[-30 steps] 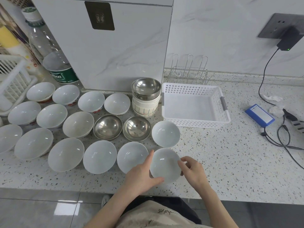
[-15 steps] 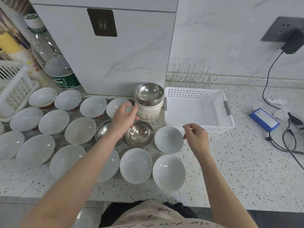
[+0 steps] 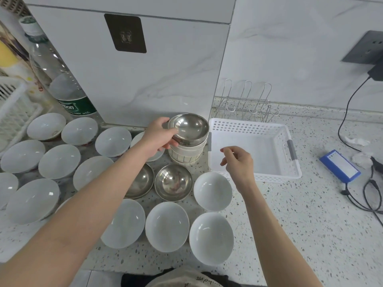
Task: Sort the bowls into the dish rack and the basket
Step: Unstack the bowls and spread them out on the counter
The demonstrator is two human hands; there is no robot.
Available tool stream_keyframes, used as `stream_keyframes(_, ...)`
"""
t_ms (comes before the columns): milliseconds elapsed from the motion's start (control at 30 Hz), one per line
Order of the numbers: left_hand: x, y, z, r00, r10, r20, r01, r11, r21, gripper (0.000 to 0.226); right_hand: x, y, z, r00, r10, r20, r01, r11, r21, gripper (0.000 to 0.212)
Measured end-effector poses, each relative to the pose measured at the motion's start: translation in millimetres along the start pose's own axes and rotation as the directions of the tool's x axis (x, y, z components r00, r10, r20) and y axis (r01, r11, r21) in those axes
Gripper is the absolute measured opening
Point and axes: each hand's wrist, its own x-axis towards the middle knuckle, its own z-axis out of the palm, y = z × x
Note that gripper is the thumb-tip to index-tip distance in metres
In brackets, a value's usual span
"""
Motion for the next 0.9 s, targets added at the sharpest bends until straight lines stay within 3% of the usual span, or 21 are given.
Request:
stream_keyframes(200, -9, -2, -8, 0.998, 0.051, 0.031, -0.044, 0.984, -0.172, 0.05, 15, -6, 19, 0.999, 0.025, 0.036, -0.025, 1.0, -0.003, 0.016)
stream_keyframes(367, -32, -9, -19, 0.999, 0.039, -0.027, -0.047, 0.911, -0.409, 0.041, 30, -21, 38, 0.991, 0.06, 0.121, -0.05, 0.995, -0.088, 0.043)
stream_keyframes(500, -55, -24, -27, 0.993, -0.041, -0.112, -0.03, 0.823, -0.567, 0.037, 37, -34, 51, 0.984, 0.067, 0.166, -0.017, 0.958, -0.286, 0.056)
stream_keyframes(667, -84, -55, -33, 0.974, -0.13, -0.183, -0.026, 0.745, -0.667, 0.035, 45, -45, 60, 0.976, 0.102, 0.195, 0.009, 0.867, -0.498, 0.034)
stream_keyframes(900, -113, -88, -40, 0.965, -0.184, -0.185, 0.0, 0.709, -0.705, 0.034, 46, -52, 66, 0.976, 0.125, 0.179, -0.031, 0.89, -0.455, 0.037)
